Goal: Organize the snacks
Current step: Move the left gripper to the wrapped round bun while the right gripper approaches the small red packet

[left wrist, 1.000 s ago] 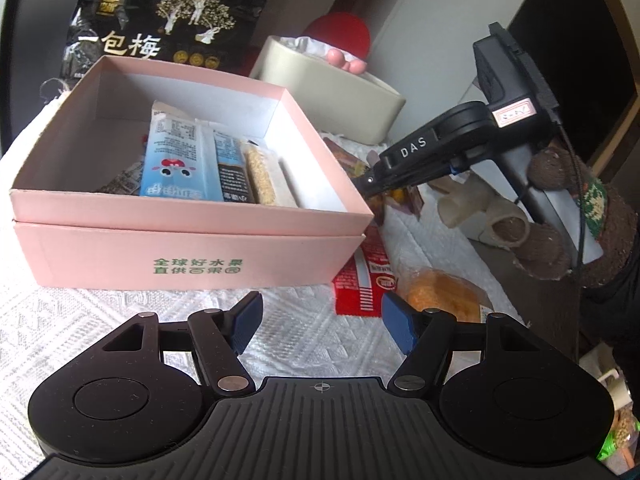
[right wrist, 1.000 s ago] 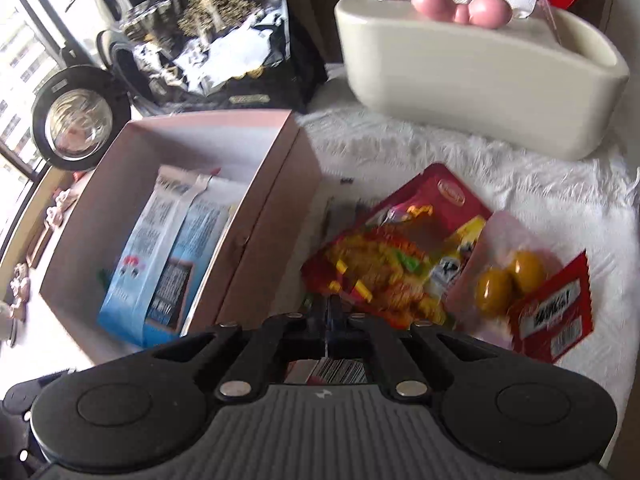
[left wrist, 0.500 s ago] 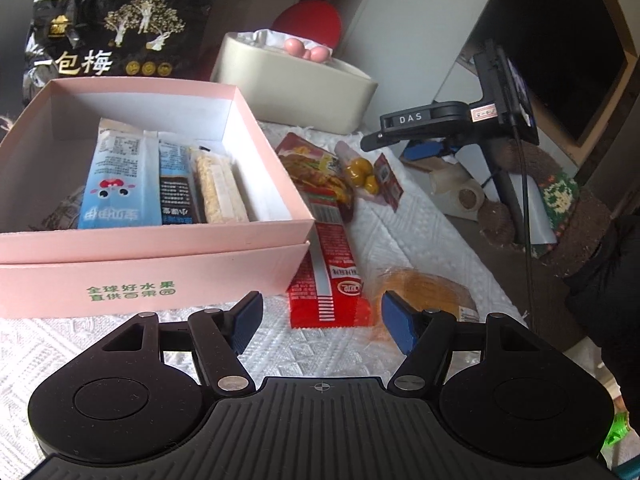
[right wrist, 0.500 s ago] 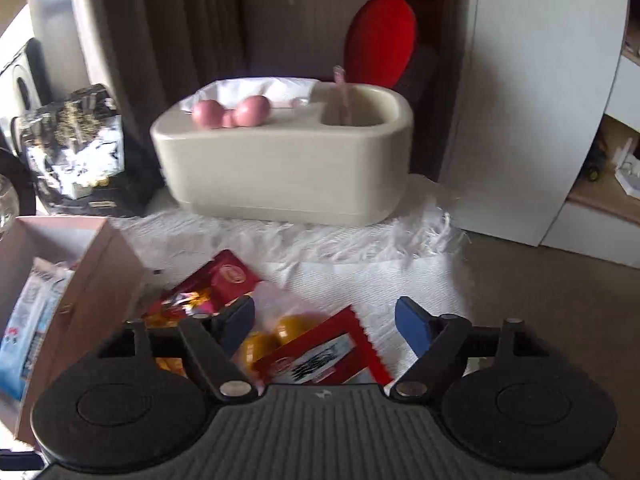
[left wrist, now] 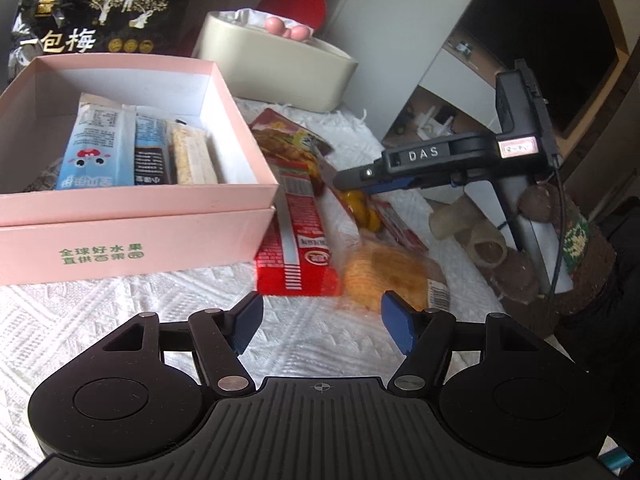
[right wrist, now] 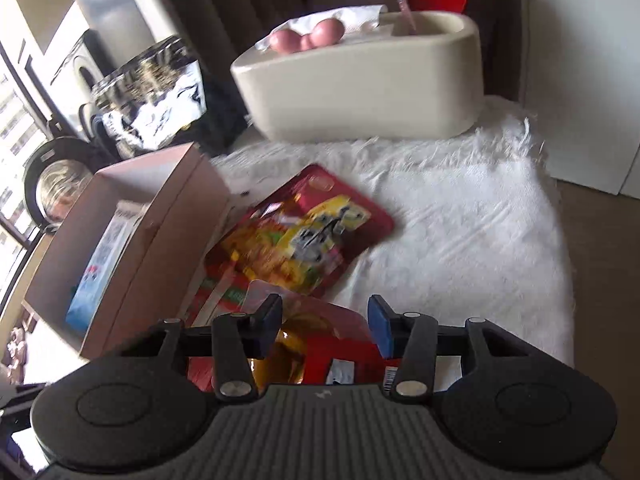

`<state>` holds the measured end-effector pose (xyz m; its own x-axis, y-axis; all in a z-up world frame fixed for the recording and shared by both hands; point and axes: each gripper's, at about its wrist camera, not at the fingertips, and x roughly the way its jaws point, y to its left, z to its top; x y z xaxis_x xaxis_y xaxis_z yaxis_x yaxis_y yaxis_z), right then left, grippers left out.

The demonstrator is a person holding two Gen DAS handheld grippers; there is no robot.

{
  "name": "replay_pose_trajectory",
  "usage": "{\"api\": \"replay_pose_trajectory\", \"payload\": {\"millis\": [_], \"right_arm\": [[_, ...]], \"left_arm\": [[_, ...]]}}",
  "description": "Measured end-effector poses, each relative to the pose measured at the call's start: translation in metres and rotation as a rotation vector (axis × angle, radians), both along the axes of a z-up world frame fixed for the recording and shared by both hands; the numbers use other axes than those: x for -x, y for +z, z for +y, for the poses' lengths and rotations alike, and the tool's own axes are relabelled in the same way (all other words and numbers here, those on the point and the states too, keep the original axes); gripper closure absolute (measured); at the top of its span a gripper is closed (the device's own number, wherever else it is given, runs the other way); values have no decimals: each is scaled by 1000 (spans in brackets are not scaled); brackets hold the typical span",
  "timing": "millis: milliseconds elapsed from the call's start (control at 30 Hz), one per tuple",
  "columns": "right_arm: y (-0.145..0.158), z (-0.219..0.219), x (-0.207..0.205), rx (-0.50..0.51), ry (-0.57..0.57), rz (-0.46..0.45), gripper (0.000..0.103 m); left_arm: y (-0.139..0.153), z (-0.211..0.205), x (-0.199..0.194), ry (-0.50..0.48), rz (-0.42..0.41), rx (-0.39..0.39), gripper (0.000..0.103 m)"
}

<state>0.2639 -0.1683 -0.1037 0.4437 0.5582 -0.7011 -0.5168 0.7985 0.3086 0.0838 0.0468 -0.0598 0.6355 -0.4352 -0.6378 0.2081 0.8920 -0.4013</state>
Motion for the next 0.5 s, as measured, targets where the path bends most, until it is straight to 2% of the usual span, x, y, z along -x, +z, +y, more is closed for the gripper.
{"api": "replay_pose_trajectory", "payload": {"millis": [100, 200, 300, 500], "right_arm": [[0, -10, 37, 7, 11, -28, 54], [1, -29, 65, -2, -53, -68, 51], [-1, -38, 91, 42, -99, -129, 51], [-1, -46, 135, -11, -50, -144, 51]], "left_arm": [[3, -6, 11, -23, 4, -5, 32], [2, -9, 19, -33, 33, 26, 32], [-1, -17, 28, -63, 66, 53, 32], [0, -20, 50, -53, 91, 39, 37]]}}
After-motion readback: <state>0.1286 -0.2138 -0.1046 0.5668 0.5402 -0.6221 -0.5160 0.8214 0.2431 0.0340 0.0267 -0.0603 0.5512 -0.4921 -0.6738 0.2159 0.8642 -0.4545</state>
